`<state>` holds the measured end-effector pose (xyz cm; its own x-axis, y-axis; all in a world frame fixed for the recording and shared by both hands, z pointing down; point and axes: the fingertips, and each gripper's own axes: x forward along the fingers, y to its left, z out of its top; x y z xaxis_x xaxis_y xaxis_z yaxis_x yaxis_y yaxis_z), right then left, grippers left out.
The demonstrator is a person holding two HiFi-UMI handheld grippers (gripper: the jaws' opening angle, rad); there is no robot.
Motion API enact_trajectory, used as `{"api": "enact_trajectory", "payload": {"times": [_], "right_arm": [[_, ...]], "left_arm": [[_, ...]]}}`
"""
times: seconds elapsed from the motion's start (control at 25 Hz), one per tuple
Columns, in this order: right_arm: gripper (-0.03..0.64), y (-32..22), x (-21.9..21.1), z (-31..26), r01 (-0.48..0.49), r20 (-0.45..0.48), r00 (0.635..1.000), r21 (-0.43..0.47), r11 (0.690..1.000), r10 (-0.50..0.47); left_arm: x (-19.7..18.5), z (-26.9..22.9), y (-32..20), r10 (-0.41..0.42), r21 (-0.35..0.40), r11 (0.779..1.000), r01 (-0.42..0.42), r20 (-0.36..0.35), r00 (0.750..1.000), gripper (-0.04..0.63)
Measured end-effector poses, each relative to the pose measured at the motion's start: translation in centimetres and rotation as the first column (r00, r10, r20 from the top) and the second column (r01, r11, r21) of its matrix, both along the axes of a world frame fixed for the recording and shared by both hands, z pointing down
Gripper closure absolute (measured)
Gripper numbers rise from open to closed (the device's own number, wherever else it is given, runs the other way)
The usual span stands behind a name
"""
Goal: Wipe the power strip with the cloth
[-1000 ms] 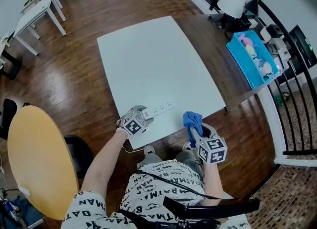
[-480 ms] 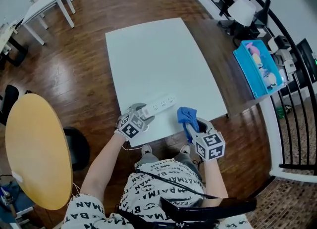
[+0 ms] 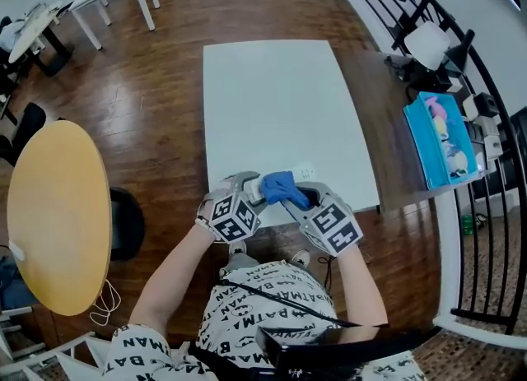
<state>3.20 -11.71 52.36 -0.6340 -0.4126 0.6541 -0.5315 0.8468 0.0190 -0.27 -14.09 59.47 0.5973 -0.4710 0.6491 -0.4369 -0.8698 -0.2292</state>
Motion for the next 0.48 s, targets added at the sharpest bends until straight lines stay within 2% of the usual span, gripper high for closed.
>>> {"api": "enact_trajectory", "payload": {"times": [0.12,0.28,0.48], "right_arm": [[0.497,0.9,-1.9,0.0,0.111,-0.071,0.991,0.001,0.994,-0.111],[0.497,1.9,-3.3,0.4,0.217,-0.167,0.964,0.030,0.976,-0.209],[0.497,1.8,-1.7,0.9,0.217,-0.187,0.960,0.025,0.976,-0.208]], "left_arm": [[0.9,-0.8,0.8,0.005,0.025,1.000,-0.005,0.013,1.000,0.313],[1.9,-1.6,1.5,0.005,0.052,0.999,-0.006,0.009,1.000,0.313],[2.0,-1.8,2.4,-0.011,0.053,0.999,0.012,-0.017,1.000,0.313]]}}
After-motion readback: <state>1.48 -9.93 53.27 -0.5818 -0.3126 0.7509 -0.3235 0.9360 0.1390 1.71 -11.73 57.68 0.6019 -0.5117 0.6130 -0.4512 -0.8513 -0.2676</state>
